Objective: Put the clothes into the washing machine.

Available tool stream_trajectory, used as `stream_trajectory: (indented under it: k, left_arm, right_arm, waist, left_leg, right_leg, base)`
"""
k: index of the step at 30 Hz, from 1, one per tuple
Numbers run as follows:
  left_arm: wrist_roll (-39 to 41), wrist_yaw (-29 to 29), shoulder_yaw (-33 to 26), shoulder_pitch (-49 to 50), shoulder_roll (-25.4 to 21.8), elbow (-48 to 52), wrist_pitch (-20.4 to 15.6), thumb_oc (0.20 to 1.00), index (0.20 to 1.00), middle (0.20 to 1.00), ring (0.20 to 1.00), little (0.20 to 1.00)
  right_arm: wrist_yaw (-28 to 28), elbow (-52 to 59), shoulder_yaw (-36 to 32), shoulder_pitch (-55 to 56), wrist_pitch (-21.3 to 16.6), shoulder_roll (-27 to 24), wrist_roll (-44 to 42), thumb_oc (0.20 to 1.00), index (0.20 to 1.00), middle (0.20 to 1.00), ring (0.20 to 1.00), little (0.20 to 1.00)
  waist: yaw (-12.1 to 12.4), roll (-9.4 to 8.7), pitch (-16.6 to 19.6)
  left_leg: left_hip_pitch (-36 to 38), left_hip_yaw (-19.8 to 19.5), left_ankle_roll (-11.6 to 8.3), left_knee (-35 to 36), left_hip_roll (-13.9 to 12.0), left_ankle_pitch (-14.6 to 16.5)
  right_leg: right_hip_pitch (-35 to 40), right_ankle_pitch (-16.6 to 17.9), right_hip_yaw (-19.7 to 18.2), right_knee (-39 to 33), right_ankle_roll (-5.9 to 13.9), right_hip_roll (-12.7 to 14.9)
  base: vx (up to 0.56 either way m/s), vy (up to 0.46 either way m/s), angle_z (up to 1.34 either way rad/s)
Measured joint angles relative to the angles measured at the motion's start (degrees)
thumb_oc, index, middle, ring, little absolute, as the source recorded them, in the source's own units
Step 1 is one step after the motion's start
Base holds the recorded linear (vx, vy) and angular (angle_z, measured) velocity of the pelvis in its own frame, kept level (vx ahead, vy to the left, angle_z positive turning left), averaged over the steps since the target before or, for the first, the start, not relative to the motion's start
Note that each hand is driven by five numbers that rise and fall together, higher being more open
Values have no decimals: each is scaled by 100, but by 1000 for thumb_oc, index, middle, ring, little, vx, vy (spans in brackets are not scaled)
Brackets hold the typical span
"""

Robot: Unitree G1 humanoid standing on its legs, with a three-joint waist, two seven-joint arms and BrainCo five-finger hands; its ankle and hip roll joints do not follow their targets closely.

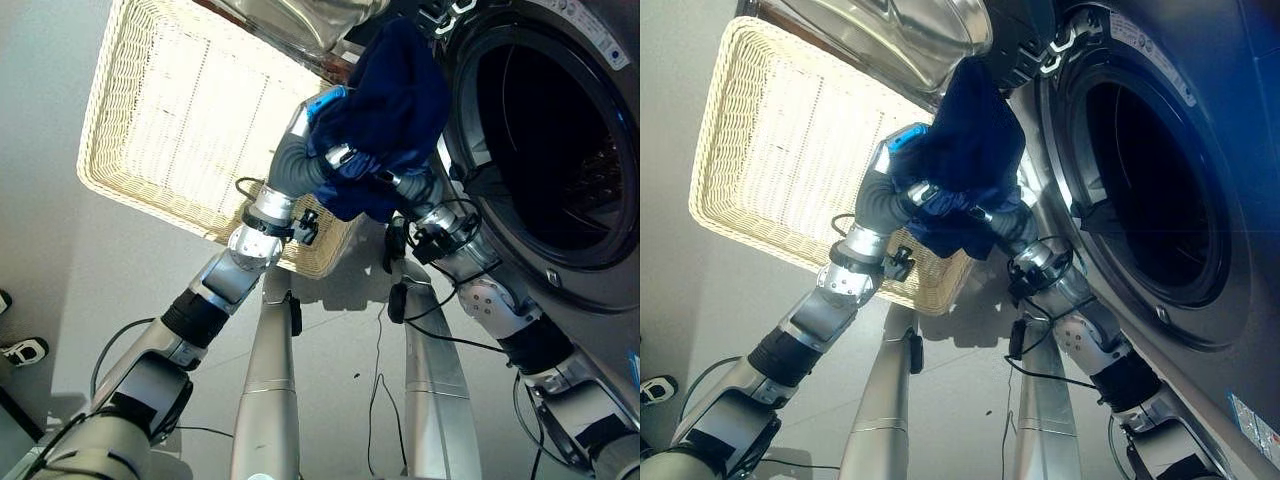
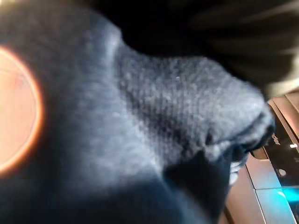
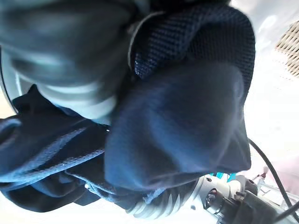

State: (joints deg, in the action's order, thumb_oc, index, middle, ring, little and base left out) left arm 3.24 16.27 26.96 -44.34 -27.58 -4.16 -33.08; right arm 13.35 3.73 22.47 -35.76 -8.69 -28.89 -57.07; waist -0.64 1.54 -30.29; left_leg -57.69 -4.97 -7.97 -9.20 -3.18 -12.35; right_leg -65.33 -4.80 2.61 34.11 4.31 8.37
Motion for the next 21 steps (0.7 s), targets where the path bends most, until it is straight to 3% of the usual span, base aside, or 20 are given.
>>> stream_trajectory:
  k: [3,4,5,11,17,21]
  left_arm:
    - [-6,0,-20,-3,16,2,2,200,200,200,200,200]
    - [-9,3,-23,-1,17,2,3,771,771,771,771,771]
    - [-10,7,-27,-1,17,2,4,1000,1000,1000,1000,1000]
    - [-334,656,-47,67,164,15,8,1000,1000,1000,1000,1000]
    - [-1384,2709,-401,265,268,-1,134,1000,1000,1000,1000,1000]
    - [-1883,3755,-712,376,299,-16,201,1000,1000,1000,1000,1000]
  right_arm:
    - [-24,0,-6,11,-15,76,1,200,200,200,200,200]
    - [-32,0,-6,15,-17,94,1,200,200,200,200,200]
    - [-49,0,-5,16,-16,104,1,200,200,200,200,200]
    - [-62,0,-3,4,-33,140,-19,200,200,200,200,200]
    - [-49,11,-3,-11,-247,370,-40,200,200,200,200,200]
    - [-57,26,-4,-14,-334,500,-75,200,200,200,200,200]
  waist:
    - [-2,0,0]
    - [-2,0,0]
    - [-1,0,0]
    - [11,0,0]
    - [28,0,0]
    - [72,0,0]
  left_leg:
    - [0,1,-2,-5,1,4]
    - [0,1,-3,-6,1,4]
    - [0,2,-3,-6,2,4]
    - [0,2,-15,-11,2,-4]
    - [0,-9,-25,-28,2,1]
    - [0,-18,-41,-43,2,3]
  right_leg:
    - [0,0,-4,1,0,0]
    - [0,0,-5,1,0,0]
    - [0,0,-6,0,0,0]
    - [0,-1,-8,5,0,0]
    - [-18,-39,-5,76,-18,2]
    - [-44,-84,0,158,-33,8]
  base:
    - [0,0,0]
    - [0,0,0]
    - [0,0,0]
    - [0,0,0]
    - [1,-18,1]
    - [1,-8,1]
